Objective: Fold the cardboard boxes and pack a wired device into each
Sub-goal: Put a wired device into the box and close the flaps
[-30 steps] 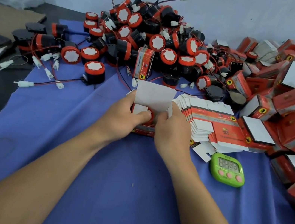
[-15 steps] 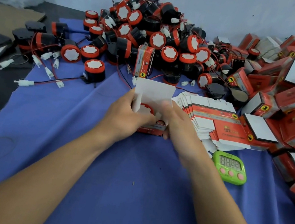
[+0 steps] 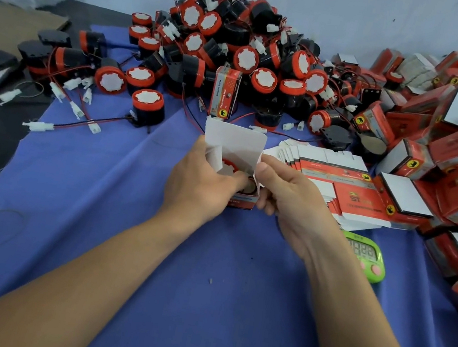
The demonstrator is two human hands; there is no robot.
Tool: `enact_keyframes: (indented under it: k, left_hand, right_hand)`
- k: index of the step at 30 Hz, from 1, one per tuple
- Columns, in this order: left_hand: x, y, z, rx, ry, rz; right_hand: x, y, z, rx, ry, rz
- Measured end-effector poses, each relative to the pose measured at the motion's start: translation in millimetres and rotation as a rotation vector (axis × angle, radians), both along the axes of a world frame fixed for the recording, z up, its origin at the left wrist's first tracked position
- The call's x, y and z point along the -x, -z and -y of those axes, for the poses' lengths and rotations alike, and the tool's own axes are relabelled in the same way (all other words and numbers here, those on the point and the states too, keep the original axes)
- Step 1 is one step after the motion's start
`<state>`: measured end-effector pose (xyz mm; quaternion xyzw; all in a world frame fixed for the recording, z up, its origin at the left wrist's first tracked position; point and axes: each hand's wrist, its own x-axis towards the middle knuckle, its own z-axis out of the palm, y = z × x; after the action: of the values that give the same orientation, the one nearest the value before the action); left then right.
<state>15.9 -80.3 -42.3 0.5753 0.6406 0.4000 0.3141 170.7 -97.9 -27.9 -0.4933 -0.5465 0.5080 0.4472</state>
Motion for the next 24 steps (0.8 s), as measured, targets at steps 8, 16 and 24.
enact_keyframes:
  k: [8, 16, 24]
  left_hand:
    - [-0.6, 2.2, 1.1, -0.015, -0.025, -0.045]
    - [-2.4, 1.3, 1.3, -0.017, -0.018, -0.070]
    - [-3.6, 0.5, 5.8, -0.089, -0.077, -0.031]
  right_hand:
    - [2.3, -2.2, 4.2, -0.030, 0.002, 0.119]
    - [12.1, 2.0, 1.4, 0.052, 0.166, -0.001]
    - [10.2, 4.7, 3.1, -0.025, 0.095, 0.038]
